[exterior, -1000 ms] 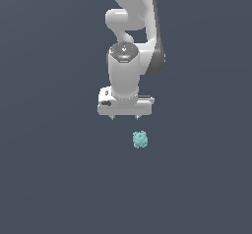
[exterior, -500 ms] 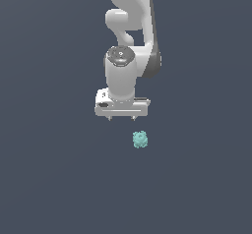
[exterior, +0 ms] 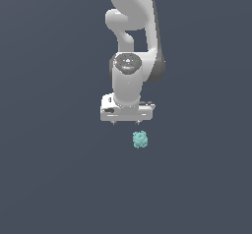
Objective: Pick up the object and move it to a goal position.
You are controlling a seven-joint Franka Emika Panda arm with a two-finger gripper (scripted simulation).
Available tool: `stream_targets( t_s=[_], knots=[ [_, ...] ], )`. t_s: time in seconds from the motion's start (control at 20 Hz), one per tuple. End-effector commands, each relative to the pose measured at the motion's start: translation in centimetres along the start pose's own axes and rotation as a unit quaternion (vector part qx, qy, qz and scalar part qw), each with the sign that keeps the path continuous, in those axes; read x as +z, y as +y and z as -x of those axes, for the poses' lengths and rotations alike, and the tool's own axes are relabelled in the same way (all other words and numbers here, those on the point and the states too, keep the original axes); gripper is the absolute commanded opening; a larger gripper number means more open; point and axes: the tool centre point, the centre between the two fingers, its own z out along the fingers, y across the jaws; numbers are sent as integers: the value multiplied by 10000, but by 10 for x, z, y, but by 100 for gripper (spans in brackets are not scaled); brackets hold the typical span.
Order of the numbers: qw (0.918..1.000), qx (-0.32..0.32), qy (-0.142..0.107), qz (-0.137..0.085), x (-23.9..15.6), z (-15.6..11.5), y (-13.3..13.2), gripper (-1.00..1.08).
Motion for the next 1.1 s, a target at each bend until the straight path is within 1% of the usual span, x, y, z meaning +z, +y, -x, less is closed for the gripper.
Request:
stream_targets(
  t_s=[0.0, 0.3, 0.5, 0.7, 0.9, 1.05],
  knots=[
    [10000, -89, 2, -9, 9, -6, -12, 100],
    [9994, -330, 18, -50, 35, -23, -46, 100],
    [9991, -426, 25, -74, 46, -29, -61, 100],
    [9989, -466, 27, -85, 51, -31, -67, 100],
    [9989, -463, 21, -84, 52, -30, -66, 100],
    [9989, -463, 21, -84, 61, -30, -67, 100]
  ],
)
